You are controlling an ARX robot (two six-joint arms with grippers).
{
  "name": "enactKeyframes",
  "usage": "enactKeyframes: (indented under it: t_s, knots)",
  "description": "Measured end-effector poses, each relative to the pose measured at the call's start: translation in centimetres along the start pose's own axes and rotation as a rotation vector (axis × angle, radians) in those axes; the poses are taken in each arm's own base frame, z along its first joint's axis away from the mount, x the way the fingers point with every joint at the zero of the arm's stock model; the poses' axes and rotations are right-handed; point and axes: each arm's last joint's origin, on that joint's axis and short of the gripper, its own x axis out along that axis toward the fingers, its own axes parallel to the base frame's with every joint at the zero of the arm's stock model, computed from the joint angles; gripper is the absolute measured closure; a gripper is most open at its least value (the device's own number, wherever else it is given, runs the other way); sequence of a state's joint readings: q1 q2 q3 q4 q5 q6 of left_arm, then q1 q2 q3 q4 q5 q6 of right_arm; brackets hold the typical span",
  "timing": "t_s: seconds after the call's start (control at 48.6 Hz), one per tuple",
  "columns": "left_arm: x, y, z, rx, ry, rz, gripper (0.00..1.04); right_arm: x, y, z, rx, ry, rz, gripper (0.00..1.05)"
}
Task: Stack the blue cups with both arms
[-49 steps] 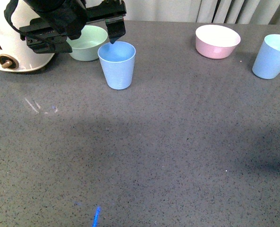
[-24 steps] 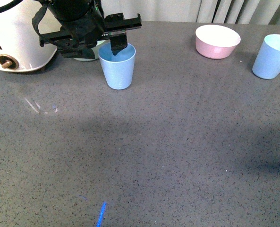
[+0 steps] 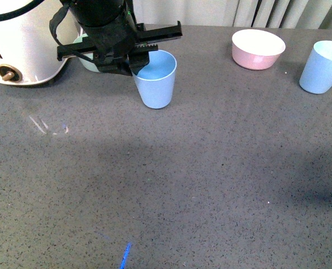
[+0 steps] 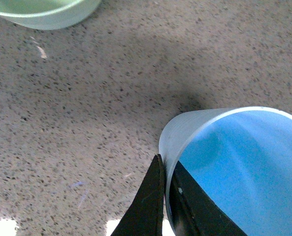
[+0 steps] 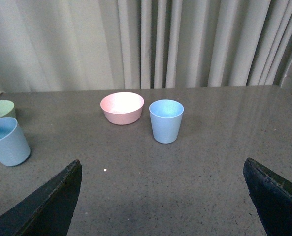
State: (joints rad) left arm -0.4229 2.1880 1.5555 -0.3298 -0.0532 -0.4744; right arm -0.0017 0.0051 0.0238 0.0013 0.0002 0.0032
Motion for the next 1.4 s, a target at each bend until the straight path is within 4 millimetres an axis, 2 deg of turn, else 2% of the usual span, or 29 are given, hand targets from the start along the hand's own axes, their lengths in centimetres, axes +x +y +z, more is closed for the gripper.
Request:
enactKeyframes:
  t_s: [0.206,0.35,0.576,0.844,0.926,1.153,1.174,1.4]
  knots:
    - [-1.5,-2.8,-1.0,0.040,0.012,-0.041,1.03,0.0,0.0,0.0,0.000,0.000,0.000,0.09]
    - [-1.9,-5.1,-2.6,0.093,0.041,-0.066,1.03,0.0,0.0,0.0,0.000,0.000,0.000,0.09]
    - [-2.4,-7.8,-4.3,0.151,0.056,-0.104,1.03,0.0,0.0,0.0,0.000,0.000,0.000,0.09]
    - [-2.1,-8.6,-5.2,0.175,0.077,-0.099,1.02,0.0,0.0,0.0,0.000,0.000,0.000,0.09]
    - [-1.8,-8.6,-5.4,0.180,0.086,-0.085,0.90,0.0,0.0,0.0,0.000,0.000,0.000,0.09]
    - [-1.5,-8.6,-5.5,0.182,0.090,-0.080,0.47,0.0,0.0,0.0,0.000,0.000,0.000,0.09]
    - [-1.5,-8.6,-5.4,0.180,0.086,-0.082,0.41,0.0,0.0,0.0,0.000,0.000,0.000,0.09]
    - [-2.4,-8.0,-4.5,0.164,0.024,-0.093,0.14,0.0,0.0,0.0,0.000,0.000,0.000,0.09]
